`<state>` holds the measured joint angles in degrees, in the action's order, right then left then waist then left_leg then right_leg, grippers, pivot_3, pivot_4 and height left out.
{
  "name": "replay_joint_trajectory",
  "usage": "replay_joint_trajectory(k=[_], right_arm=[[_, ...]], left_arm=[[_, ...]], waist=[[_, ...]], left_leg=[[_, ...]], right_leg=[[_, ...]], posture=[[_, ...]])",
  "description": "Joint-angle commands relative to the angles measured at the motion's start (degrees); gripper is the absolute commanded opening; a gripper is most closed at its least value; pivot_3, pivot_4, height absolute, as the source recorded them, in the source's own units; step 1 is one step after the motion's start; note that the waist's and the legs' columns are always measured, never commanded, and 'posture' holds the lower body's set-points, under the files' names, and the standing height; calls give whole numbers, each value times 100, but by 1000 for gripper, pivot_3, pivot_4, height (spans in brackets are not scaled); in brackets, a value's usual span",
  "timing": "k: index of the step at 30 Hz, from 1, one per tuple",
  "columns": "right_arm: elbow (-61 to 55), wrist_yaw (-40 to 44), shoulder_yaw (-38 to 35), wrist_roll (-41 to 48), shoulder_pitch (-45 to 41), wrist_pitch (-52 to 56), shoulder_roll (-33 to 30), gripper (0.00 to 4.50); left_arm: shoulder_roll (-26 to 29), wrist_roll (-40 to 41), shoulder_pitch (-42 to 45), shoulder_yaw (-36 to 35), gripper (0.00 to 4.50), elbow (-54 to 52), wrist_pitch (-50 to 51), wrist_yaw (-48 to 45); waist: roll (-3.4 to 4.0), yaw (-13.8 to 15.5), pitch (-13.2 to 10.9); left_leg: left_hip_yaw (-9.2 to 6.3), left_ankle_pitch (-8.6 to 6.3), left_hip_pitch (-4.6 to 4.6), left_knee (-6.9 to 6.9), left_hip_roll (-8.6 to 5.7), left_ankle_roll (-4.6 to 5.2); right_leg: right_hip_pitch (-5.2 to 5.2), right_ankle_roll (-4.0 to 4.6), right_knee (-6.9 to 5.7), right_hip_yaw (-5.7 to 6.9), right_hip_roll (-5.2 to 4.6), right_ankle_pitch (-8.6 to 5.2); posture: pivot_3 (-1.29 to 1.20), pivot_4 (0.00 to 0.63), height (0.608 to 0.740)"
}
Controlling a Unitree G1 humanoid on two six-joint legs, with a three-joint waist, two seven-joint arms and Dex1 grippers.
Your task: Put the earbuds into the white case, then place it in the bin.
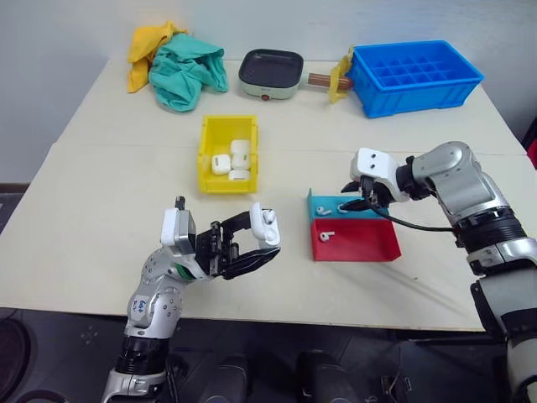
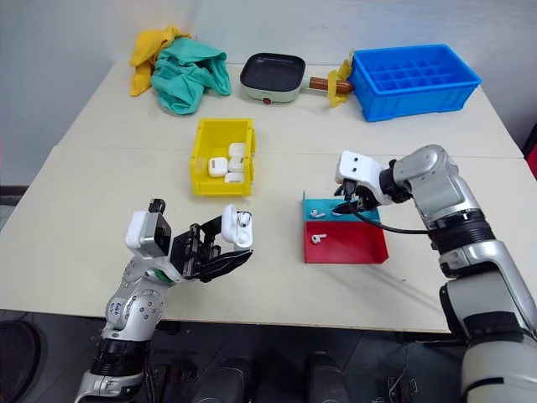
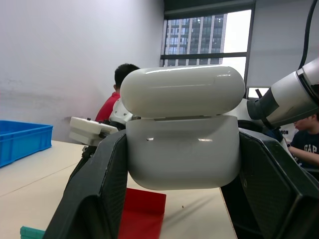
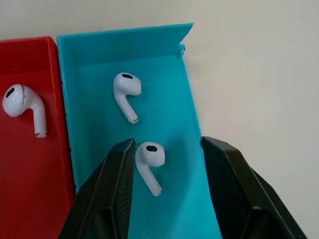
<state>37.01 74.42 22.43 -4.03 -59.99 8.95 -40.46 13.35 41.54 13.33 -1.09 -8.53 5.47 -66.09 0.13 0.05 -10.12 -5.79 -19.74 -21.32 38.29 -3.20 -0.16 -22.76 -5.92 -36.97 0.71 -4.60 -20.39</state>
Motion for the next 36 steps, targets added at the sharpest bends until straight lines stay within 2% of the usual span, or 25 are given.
replay_joint_trajectory(k=[1, 18, 33, 36], right_arm=[[248, 204, -4, -179, -254, -250, 44, 2089], [1054, 258, -13, -811, -495, -623, 500, 2089], [1179, 351, 24, -985, -488, -592, 505, 2089], [1174, 358, 18, -978, -460, -612, 515, 1505]], left_arm=[[-8, 12, -40, -8, 2796, -266, -87, 64], [111, 46, -198, -37, 2796, -446, -81, 216], [152, 35, -156, -44, 2796, -419, -103, 229], [148, 26, -168, -38, 2796, -426, -109, 234]], waist=[[0, -17, 0], [0, -44, 0], [1, -35, 0], [1, -35, 0]], left_leg=[[0, 0, 0, 1, 0, 0], [1, 0, 1, 38, 0, -1], [1, -1, 1, 58, 0, -3], [1, -2, 1, 59, -1, -3]], right_leg=[[0, 0, 0, 0, 0, 0], [-1, 0, -17, -2, 1, 0], [0, 0, -48, -5, 0, 0], [0, 0, -48, -6, 0, 0]], posture=[[0, 150, 740], [0, 150, 740], [0, 150, 740], [0, 150, 740]])
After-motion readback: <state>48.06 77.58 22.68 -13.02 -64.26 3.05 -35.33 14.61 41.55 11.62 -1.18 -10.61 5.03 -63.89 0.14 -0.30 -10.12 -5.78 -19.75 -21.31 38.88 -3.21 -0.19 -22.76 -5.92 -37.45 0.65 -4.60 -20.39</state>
